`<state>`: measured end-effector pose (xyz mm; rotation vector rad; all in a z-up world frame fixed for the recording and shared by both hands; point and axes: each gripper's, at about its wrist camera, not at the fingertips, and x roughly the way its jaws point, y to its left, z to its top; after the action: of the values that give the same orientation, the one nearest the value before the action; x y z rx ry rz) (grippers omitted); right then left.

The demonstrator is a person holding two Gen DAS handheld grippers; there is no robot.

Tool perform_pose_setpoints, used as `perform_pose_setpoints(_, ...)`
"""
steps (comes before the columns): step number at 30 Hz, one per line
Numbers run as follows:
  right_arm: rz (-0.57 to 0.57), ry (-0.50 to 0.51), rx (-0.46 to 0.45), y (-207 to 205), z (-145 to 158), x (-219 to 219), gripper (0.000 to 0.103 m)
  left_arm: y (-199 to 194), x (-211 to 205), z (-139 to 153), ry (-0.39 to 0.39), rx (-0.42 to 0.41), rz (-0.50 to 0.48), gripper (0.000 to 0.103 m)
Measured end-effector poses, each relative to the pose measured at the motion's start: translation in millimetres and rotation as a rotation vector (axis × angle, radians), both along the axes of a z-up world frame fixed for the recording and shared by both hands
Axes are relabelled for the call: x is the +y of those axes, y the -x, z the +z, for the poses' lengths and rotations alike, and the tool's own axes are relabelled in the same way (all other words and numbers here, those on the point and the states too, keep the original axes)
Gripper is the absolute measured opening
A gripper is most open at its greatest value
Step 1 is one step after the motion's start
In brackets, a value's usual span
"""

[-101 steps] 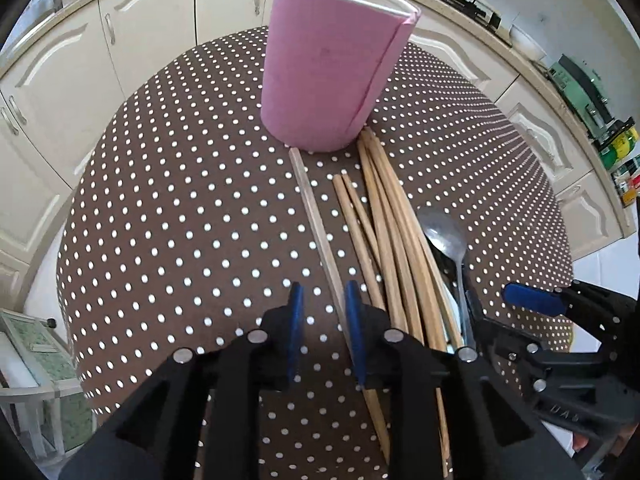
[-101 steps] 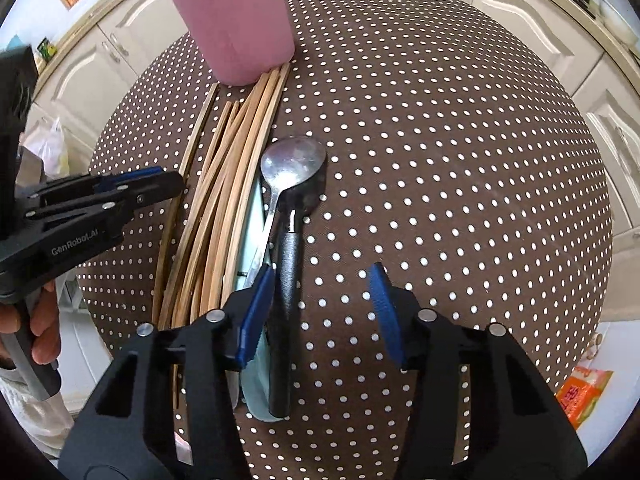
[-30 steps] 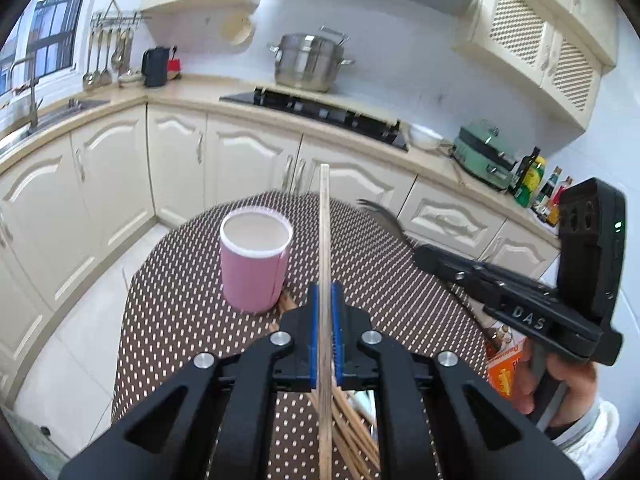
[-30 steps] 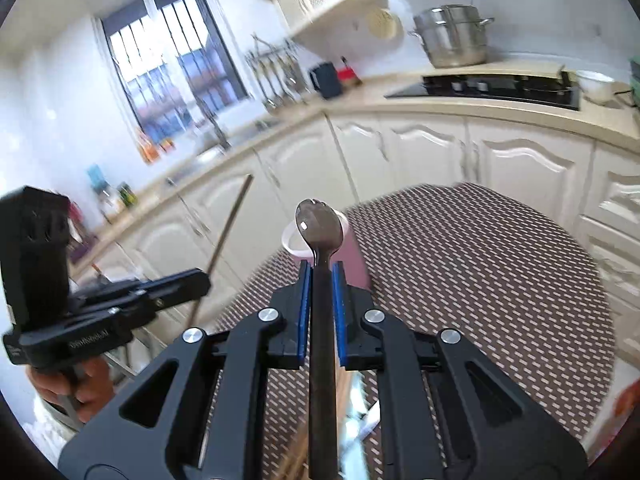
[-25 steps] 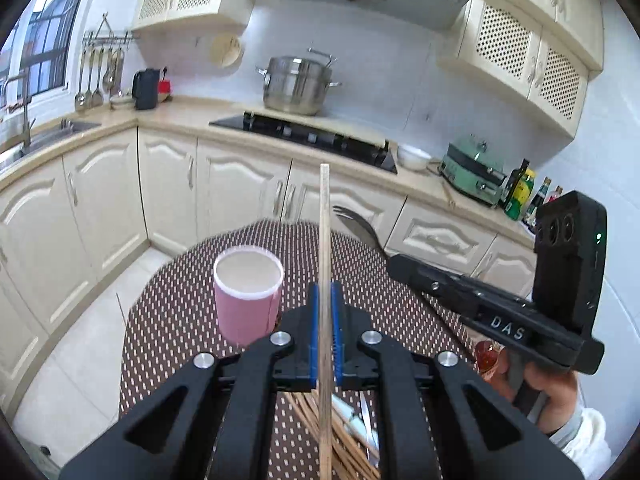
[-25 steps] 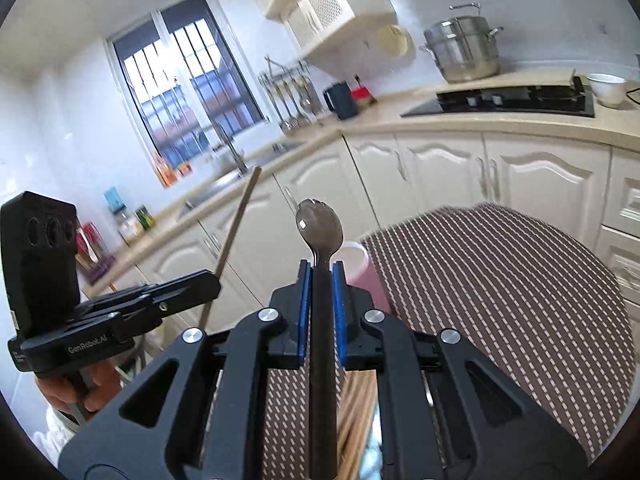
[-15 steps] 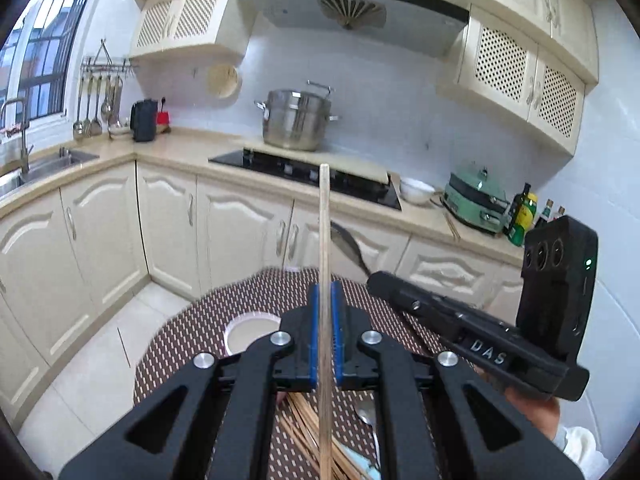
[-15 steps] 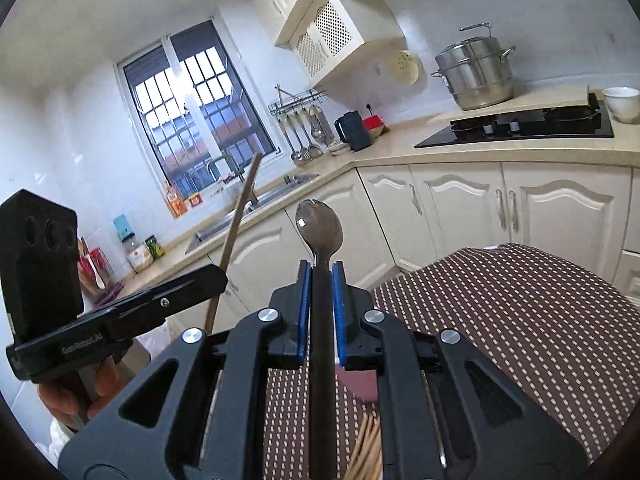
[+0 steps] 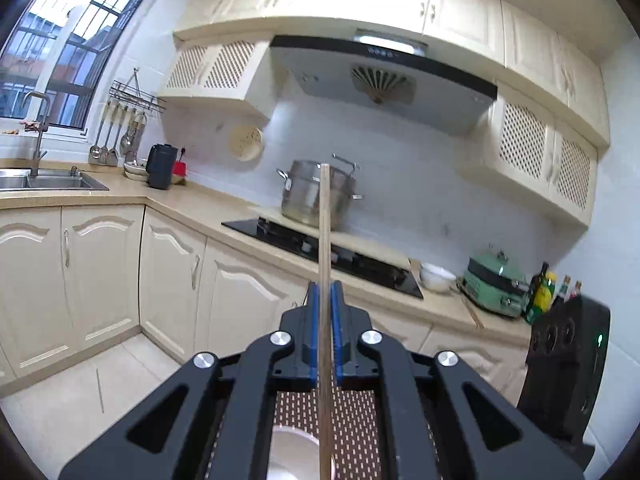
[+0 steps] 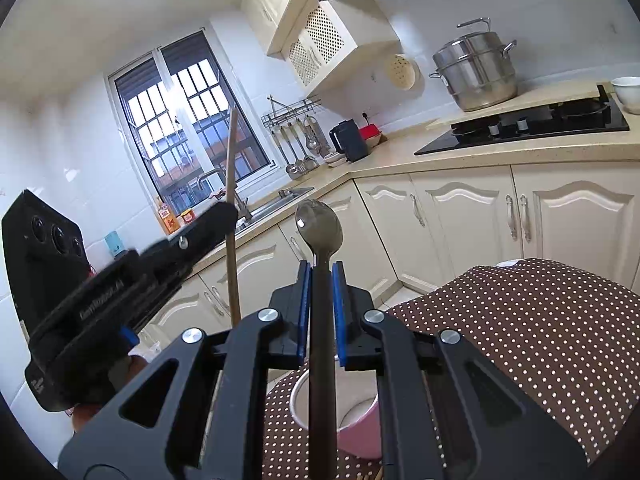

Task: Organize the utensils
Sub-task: 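Lift the chopstick with the left tool while the right tool lifts the fork toward the pink cup, then lower the chopstick into the pink cup with the left tool while the right tool inserts the fork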

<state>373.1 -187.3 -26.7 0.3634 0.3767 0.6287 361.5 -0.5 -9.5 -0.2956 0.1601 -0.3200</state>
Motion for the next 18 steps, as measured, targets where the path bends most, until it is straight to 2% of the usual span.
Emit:
perform_pose_setpoints(4,0.005,0.002,-0.015,-4.9,-4.8,3.1,0.011,-7.0,1.1,1.3,0.014,-0.071,0.035,0.006)
perform_pose_setpoints(8,0.003,-0.001,-0.023,-11.9,-9.9,7.3,0.011,-14.9,5.1,-8.1,0.018,-0.100,0.066,0.006)
perform_pose_setpoints(18,0.011,-0.004,-0.011,-18.8,-18.5,13.5,0.011,-31.6,16.6,-43.8,0.030,-0.035,0.091,0.006)
